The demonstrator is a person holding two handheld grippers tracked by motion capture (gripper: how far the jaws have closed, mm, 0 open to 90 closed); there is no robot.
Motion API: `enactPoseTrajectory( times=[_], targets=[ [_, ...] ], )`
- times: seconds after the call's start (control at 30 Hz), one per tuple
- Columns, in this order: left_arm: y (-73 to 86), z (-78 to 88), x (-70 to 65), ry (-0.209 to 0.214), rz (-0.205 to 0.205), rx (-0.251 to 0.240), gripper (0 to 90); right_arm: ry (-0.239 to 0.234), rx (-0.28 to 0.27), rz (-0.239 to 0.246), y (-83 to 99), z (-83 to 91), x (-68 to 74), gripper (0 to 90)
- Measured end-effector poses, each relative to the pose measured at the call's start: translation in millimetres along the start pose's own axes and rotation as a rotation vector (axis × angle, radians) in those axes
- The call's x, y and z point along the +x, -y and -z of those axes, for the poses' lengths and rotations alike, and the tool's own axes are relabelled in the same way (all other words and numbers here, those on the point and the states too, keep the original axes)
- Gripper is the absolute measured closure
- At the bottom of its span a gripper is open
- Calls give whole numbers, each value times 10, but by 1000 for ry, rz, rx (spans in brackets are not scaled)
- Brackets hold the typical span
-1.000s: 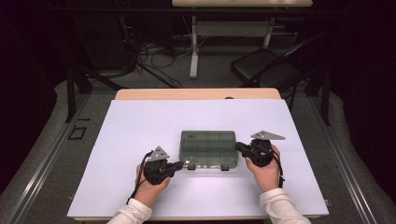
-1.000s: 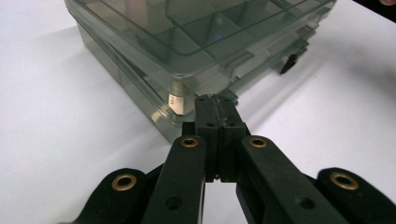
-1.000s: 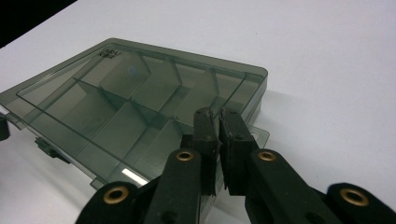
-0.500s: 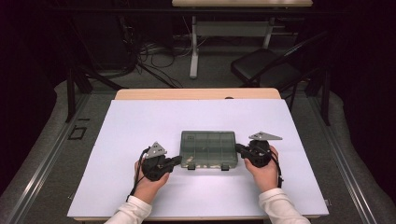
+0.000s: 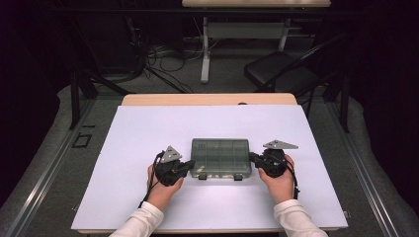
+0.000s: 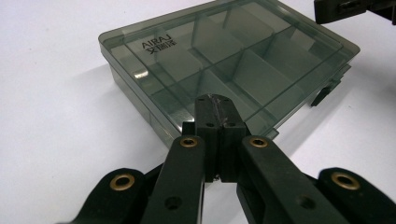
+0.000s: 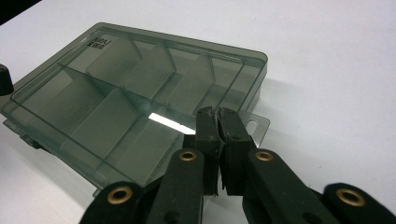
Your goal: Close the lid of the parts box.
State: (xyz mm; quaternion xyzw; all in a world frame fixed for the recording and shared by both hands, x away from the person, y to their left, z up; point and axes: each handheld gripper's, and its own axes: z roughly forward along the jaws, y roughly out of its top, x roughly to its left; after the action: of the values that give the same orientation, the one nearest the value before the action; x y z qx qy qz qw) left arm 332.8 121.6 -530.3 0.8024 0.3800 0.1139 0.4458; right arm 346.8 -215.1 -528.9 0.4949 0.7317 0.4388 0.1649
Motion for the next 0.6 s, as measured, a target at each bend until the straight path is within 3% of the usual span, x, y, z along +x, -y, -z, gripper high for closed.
enactPoseTrajectory(
  times=[0.6],
  targets=[
    [27,-12,5,10,5,-8,888,-11,-7,-4,-3,-8,0,869]
  ],
)
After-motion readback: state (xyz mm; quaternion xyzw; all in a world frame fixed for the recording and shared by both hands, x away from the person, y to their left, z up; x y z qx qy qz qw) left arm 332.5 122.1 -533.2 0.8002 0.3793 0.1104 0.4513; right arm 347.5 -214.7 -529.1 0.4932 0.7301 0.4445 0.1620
